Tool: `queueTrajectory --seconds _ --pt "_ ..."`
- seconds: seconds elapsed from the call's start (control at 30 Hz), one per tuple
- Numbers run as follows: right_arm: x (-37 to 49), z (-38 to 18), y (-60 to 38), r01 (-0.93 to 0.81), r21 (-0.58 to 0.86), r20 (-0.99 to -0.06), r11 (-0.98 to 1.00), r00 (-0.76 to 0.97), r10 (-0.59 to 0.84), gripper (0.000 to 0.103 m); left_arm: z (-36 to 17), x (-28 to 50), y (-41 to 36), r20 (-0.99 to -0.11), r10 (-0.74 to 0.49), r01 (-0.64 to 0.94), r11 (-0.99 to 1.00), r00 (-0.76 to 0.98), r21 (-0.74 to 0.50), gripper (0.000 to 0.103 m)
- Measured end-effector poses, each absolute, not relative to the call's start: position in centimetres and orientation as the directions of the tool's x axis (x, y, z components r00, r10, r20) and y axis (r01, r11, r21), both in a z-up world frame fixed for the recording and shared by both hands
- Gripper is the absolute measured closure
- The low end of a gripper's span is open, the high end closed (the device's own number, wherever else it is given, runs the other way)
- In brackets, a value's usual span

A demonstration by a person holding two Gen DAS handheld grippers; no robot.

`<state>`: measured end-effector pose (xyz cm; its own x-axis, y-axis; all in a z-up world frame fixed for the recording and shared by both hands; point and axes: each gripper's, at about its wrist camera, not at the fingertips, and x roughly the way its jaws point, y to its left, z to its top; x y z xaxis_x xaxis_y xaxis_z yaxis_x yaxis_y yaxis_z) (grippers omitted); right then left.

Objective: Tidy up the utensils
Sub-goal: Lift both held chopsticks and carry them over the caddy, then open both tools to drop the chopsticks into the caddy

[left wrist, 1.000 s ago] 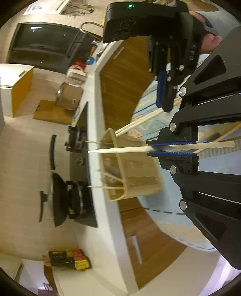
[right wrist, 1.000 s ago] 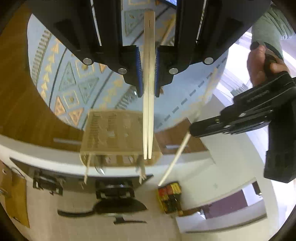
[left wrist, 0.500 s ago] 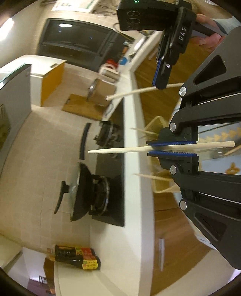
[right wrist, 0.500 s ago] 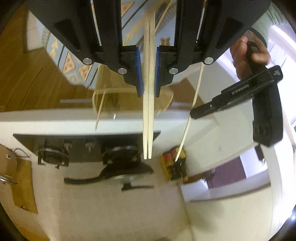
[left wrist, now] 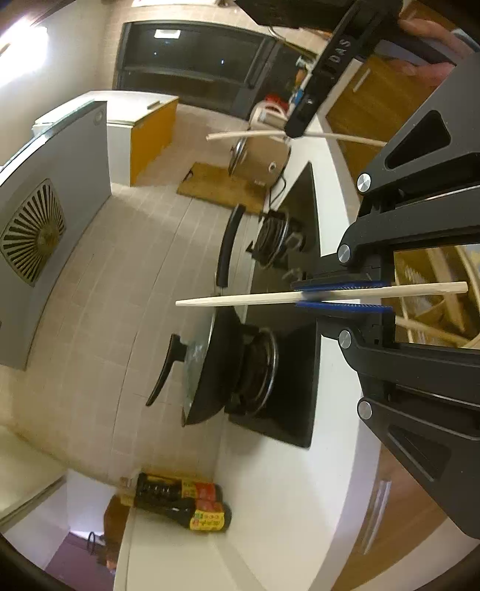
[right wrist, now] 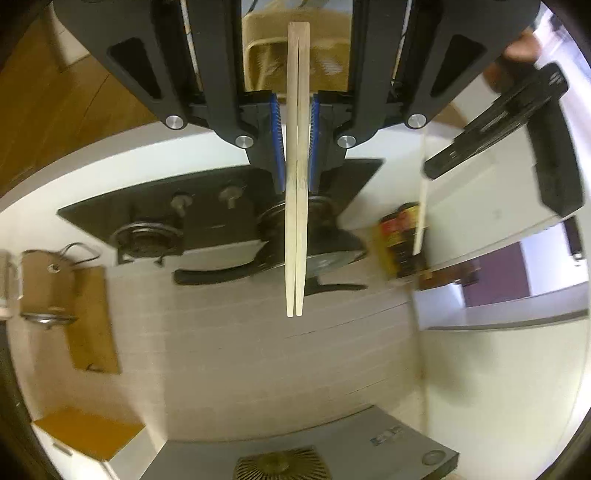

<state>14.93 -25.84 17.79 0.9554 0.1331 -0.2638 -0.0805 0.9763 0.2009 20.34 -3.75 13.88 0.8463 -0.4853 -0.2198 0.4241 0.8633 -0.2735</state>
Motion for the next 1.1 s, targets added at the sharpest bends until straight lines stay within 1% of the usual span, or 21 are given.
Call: queueTrajectory --seconds 0.2,0.37,0.47,0.6,0.73,0.8,0.87,0.9,0.93,1.03,1.1 --pt "18.2 14.7 -26.4 -0.064 0.237 -0.308 0.969 0.941 0.138 0.093 11.4 21.5 -4.0 -0.224 -0.437 0.379 0.889 0.871 -0.258 0.099" --pt "19.1 13.1 -26.1 -0.042 0.240 -0.290 0.970 0.950 0.113 0.092 10.3 21.4 -4.0 -0.206 -0.401 0.356 0.908 0.893 -0.222 0.099" --pt "19.5 12.0 -25.6 -0.049 0.229 -0.307 0.972 0.944 0.120 0.092 9.8 21.1 -4.0 -0.197 -0.403 0.361 0.906 0.894 -0.219 0.099" --pt "18.2 11.3 -25.7 -0.044 0.234 -0.292 0.971 0.949 0.114 0.092 8.8 20.3 -3.3 -0.192 -0.418 0.371 0.898 0.888 -0.237 0.098" --pt "16.9 11.2 -26.3 -0.063 0.289 -0.308 0.955 0.939 0.155 0.091 8.2 19.8 -2.4 -0.224 -0.453 0.389 0.878 0.863 -0.278 0.098" --pt "16.2 11.2 -26.5 -0.073 0.294 -0.317 0.953 0.933 0.169 0.091 8.1 19.2 -1.7 -0.235 -0.481 0.404 0.861 0.845 -0.310 0.094" --pt "15.1 11.3 -26.7 -0.075 0.304 -0.324 0.950 0.929 0.178 0.091 8.2 18.5 -1.1 -0.237 -0.480 0.400 0.860 0.845 -0.317 0.081" --pt "14.4 11.3 -26.9 -0.080 0.317 -0.327 0.945 0.926 0.188 0.090 8.2 18.0 -0.8 -0.239 -0.483 0.400 0.857 0.842 -0.324 0.077" --pt "13.9 11.4 -26.9 -0.087 0.323 -0.331 0.942 0.922 0.199 0.086 8.2 17.7 -0.5 -0.240 -0.485 0.400 0.855 0.841 -0.330 0.071" --pt "12.3 11.5 -26.9 -0.094 0.325 -0.342 0.941 0.916 0.209 0.078 8.3 16.3 0.2 -0.252 -0.488 0.396 0.853 0.836 -0.339 0.071" --pt "10.8 11.5 -26.8 -0.096 0.327 -0.349 0.940 0.912 0.215 0.073 8.1 15.3 0.6 -0.277 -0.506 0.402 0.844 0.817 -0.355 0.063"
